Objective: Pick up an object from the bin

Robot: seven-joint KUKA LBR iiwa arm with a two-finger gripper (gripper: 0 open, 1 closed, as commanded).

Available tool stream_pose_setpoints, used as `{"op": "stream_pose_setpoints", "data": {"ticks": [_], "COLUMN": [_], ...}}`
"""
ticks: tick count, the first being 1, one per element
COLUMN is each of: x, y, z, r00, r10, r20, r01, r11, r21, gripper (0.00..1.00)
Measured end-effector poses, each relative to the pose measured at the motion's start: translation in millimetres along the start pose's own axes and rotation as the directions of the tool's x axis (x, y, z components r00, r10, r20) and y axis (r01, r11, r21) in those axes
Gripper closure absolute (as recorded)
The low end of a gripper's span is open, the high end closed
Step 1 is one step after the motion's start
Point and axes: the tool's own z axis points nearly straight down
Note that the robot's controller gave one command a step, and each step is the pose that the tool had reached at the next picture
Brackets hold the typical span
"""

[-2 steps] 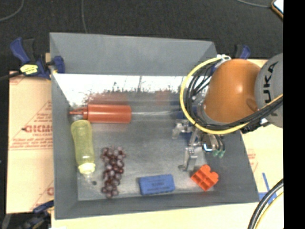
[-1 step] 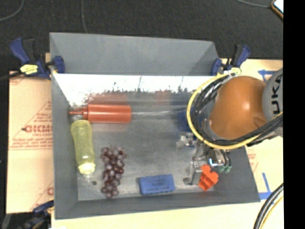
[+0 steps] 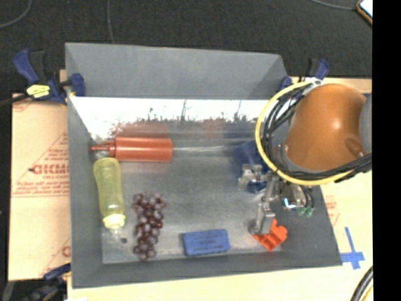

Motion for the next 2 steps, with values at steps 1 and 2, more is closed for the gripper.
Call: {"op": "stream_pose_setpoints", "data": {"ticks": [1,2], "x": [-25.7,-73.1], "y": [-35.9,38.2], "z": [8.9,40.3], "r00": [0.998,1.000], "r10": [-0.070,-0.020], "r20": [-0.002,0.015], "r01": [0.070,0.020], "r11": [0.998,1.000], "r21": [0.001,-0.002], "gripper": [0.00,0.00]}}
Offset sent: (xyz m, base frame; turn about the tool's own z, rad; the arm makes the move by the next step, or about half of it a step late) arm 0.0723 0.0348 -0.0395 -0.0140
